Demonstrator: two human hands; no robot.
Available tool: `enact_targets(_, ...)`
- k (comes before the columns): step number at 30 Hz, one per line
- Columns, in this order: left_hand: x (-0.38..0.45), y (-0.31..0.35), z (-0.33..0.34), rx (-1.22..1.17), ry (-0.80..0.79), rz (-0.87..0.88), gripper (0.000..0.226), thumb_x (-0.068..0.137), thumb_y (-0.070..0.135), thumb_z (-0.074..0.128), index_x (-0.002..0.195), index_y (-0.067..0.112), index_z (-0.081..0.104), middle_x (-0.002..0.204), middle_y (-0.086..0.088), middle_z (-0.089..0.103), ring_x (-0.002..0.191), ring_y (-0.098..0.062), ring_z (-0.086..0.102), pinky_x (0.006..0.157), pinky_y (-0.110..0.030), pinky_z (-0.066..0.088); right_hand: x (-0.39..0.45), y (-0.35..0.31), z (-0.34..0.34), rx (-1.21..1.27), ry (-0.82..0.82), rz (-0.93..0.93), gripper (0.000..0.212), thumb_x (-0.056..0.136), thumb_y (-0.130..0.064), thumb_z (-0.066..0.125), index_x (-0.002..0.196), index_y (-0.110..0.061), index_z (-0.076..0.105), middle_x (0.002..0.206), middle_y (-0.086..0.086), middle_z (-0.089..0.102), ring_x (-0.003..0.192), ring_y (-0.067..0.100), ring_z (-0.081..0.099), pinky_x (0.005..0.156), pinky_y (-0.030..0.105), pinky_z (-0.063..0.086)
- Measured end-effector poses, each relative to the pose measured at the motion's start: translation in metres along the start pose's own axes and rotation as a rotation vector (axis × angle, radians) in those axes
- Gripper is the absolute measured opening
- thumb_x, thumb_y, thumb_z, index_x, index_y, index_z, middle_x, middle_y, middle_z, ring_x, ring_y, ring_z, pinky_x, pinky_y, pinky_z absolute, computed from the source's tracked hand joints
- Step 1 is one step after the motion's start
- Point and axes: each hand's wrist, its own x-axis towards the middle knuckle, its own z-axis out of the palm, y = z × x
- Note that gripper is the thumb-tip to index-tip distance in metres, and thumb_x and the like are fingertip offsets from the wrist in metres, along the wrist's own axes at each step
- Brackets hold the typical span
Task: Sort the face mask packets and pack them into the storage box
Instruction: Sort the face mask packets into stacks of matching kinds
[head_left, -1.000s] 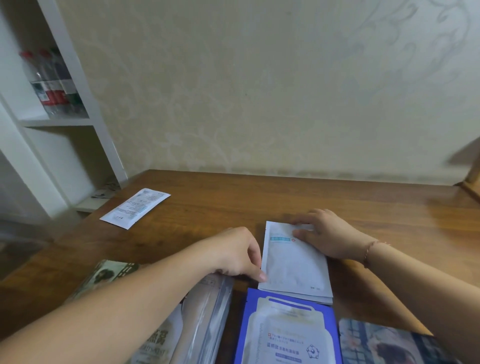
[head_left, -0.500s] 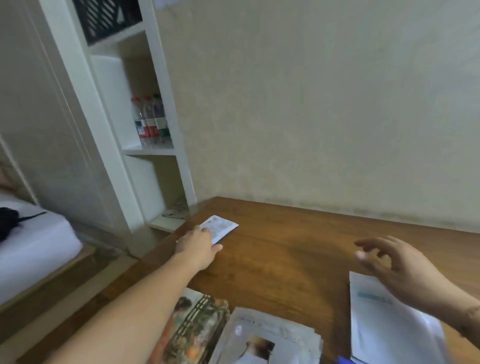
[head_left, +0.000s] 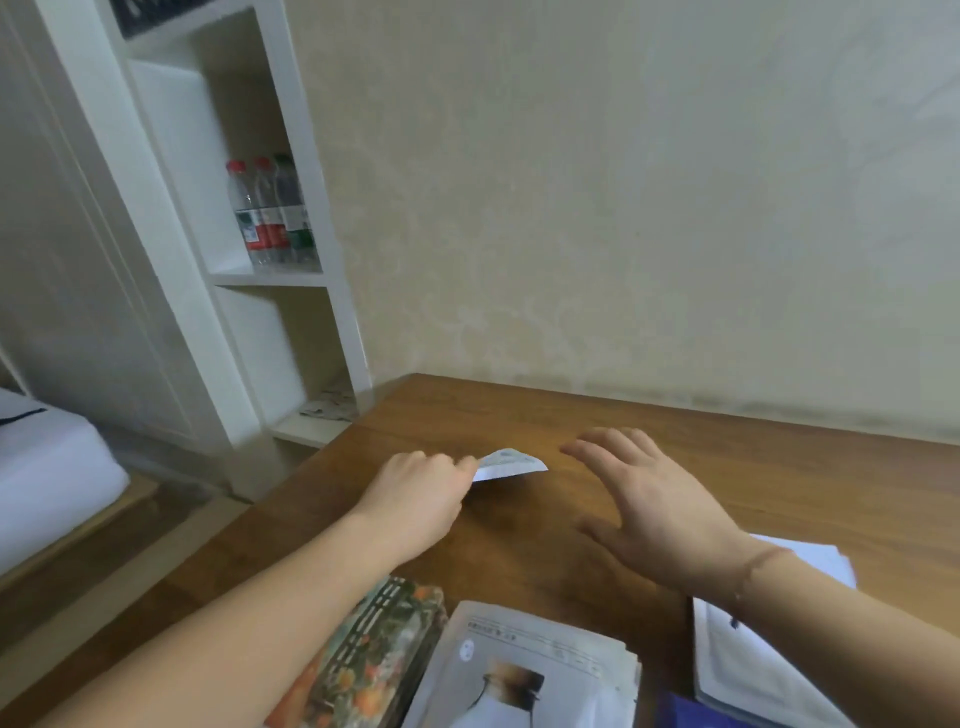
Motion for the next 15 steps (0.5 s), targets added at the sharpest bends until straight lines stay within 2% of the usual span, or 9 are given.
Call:
enact_targets(2, -0.011, 0.012, -0.009, -0.035, 0.081, 0.115, 0.032, 0.100, 0.018, 0.046, 0.132, 0.020, 0.047, 0.108, -0.001, 0.065, 0.093, -0.024, 0.065, 0.074, -0.036, 0.048, 0.010, -0.008, 0.004, -0.074, 0.012, -0.073, 0.066, 0.088, -0.038, 0.064, 0.147, -0.030, 0.035, 0.150, -0.008, 0.038, 0.140, 0.018, 0.030, 0.112, 0.038, 0.036)
enact_targets(4, -0.018, 0.021, -0.014, -0.074, 0.138, 0.214, 0.036, 0.101, 0.019, 0.047, 0.137, 0.021, 0.044, 0.113, 0.000, 0.064, 0.097, -0.019, 0.065, 0.080, -0.034, 0.053, 0.018, -0.011, 0.008, -0.159, -0.033, -0.108, 0.050, 0.093, -0.030, 0.055, 0.142, -0.028, 0.043, 0.146, -0.006, 0.046, 0.139, 0.019, 0.035, 0.109, 0.037, 0.034)
enact_targets(7, -0.023, 0.030, -0.016, -0.167, 0.216, 0.252, 0.037, 0.101, 0.019, 0.046, 0.138, 0.021, 0.046, 0.113, 0.002, 0.065, 0.096, -0.015, 0.064, 0.081, -0.032, 0.053, 0.019, -0.014, 0.007, -0.278, -0.182, -0.088, 0.034, 0.097, -0.024, 0.044, 0.128, -0.029, 0.054, 0.116, 0.001, 0.065, 0.110, 0.025, 0.059, 0.084, 0.032, 0.040)
enact_targets(9, -0.024, 0.027, -0.017, -0.329, 0.274, 0.181, 0.035, 0.099, 0.023, 0.049, 0.134, 0.027, 0.052, 0.107, 0.008, 0.066, 0.091, -0.010, 0.063, 0.078, -0.028, 0.052, 0.015, -0.009, 0.009, -0.241, -0.112, -0.028, 0.028, 0.097, -0.026, 0.045, 0.121, -0.033, 0.058, 0.101, 0.000, 0.070, 0.093, 0.026, 0.065, 0.068, 0.029, 0.037)
enact_targets(12, -0.016, 0.017, -0.017, -0.803, 0.339, -0.122, 0.024, 0.088, 0.026, 0.071, 0.111, 0.030, 0.067, 0.093, 0.015, 0.070, 0.080, -0.001, 0.064, 0.071, -0.024, 0.054, 0.008, 0.005, 0.008, 0.079, 0.206, 0.104, 0.013, 0.091, -0.026, 0.061, 0.093, -0.031, 0.072, 0.073, -0.003, 0.071, 0.068, 0.021, 0.064, 0.057, 0.026, 0.039)
enact_targets(13, -0.012, 0.015, -0.020, -1.053, 0.346, -0.224, 0.016, 0.085, 0.022, 0.075, 0.098, 0.029, 0.071, 0.086, 0.014, 0.072, 0.076, -0.002, 0.065, 0.068, -0.026, 0.055, 0.005, 0.008, 0.002, 0.314, 0.222, 0.197, 0.012, 0.090, -0.022, 0.065, 0.082, -0.024, 0.074, 0.064, -0.004, 0.068, 0.061, 0.018, 0.062, 0.055, 0.025, 0.041)
enact_targets(15, -0.002, 0.014, -0.031, -1.440, 0.342, -0.340, 0.011, 0.086, 0.012, 0.075, 0.082, 0.021, 0.073, 0.075, 0.009, 0.075, 0.069, -0.007, 0.066, 0.061, -0.029, 0.057, -0.005, 0.010, -0.014, 0.800, 0.072, 0.389, 0.013, 0.088, -0.019, 0.070, 0.076, -0.015, 0.073, 0.064, -0.002, 0.069, 0.058, 0.013, 0.063, 0.055, 0.027, 0.052)
